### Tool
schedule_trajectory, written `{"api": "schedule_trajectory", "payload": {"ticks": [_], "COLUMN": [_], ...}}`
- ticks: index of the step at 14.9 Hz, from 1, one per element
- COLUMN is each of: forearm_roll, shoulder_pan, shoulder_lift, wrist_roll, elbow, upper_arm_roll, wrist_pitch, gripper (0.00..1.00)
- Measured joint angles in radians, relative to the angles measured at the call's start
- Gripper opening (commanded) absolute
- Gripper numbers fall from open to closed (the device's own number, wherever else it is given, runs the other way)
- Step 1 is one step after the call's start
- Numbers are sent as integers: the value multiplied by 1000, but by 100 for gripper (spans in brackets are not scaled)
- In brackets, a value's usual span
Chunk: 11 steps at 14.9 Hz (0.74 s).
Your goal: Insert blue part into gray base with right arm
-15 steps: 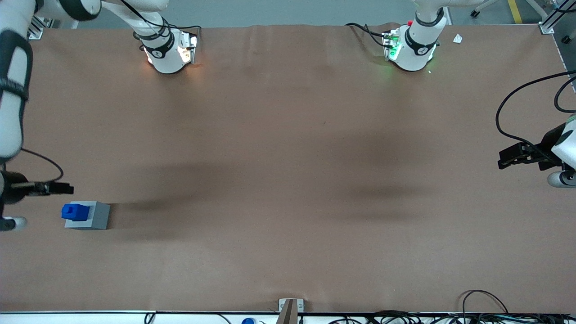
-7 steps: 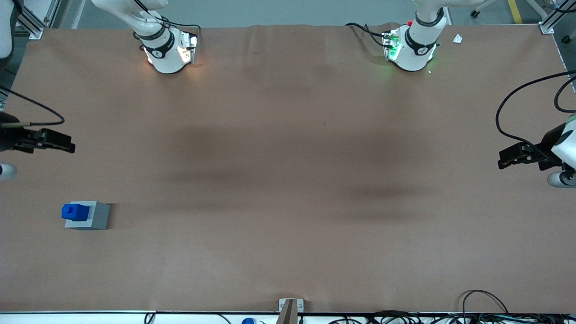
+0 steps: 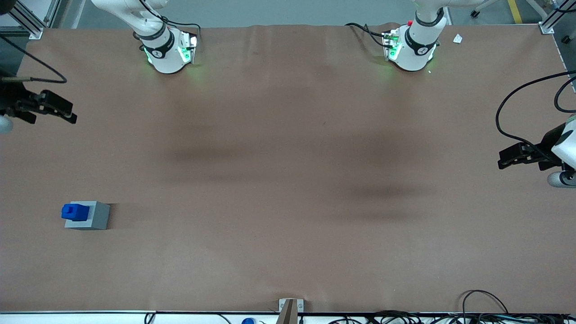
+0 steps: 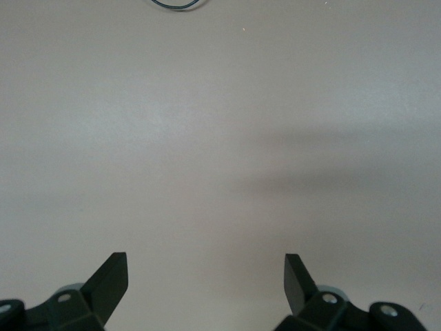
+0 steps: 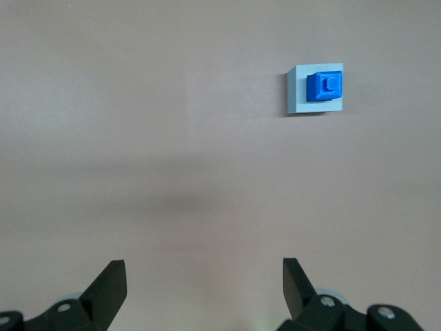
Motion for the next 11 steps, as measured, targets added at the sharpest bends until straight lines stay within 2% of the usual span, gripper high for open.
{"api": "schedule_trajectory", "payload": {"ticks": [4, 11], "forearm_roll": [4, 4], "shoulder_pan": [0, 0], "shoulder_lift": [-89, -104], "wrist_roll": [2, 18], "elbow": [-108, -116], "upper_arm_roll": [-1, -3], "wrist_pitch": [17, 14], "gripper": [100, 100]}}
